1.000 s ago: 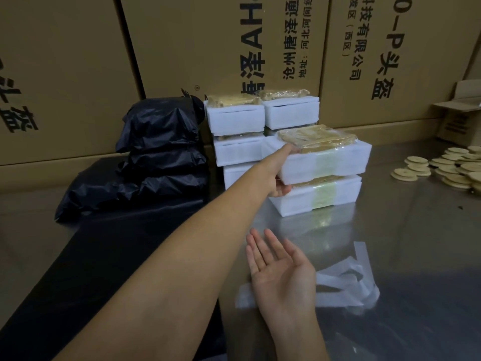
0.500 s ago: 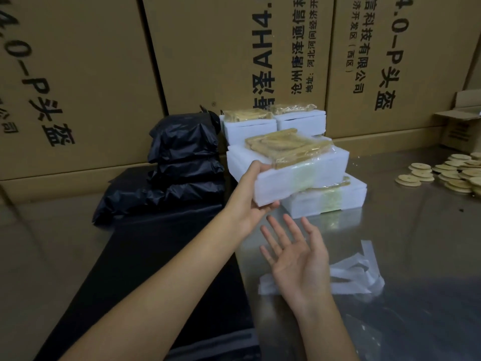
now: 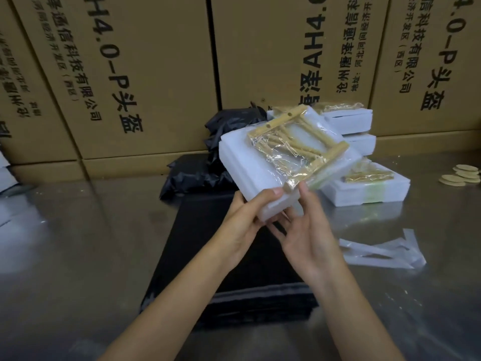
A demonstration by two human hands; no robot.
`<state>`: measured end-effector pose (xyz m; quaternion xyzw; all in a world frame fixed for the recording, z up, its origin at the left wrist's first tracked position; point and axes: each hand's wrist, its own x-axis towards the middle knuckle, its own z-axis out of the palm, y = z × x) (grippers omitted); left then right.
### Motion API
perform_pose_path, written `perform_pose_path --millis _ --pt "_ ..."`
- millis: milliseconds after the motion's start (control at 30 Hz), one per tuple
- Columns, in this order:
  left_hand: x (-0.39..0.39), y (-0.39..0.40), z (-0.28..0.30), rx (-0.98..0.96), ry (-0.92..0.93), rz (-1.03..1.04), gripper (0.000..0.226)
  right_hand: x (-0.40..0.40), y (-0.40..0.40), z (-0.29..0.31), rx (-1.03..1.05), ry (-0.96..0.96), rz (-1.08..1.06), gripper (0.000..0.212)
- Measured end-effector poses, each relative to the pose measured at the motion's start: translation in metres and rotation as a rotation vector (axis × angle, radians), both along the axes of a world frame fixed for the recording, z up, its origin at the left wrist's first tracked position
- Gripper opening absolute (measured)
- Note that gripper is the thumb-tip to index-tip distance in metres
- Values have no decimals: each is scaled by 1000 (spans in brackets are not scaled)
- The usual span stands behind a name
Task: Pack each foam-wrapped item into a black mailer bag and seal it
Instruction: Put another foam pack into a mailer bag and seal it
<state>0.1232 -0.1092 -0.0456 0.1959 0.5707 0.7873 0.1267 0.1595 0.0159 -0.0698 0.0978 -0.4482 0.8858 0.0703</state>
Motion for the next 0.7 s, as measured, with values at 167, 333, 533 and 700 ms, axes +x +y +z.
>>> perform_pose_path --millis 167,333,533,700 --pt "25 -23 -10 -241 97 83 75 10 -27 8 -107 -40 0 59" --pt "33 -59 -35 -164 -135 93 85 16 -24 -3 -130 -138 -22 48" --pt "22 -105 -40 -15 -211 5 70 27 -16 -20 92 -231 -30 24" --pt "17 -106 -46 -70 -243 11 64 28 -26 -30 328 -288 -4 51"
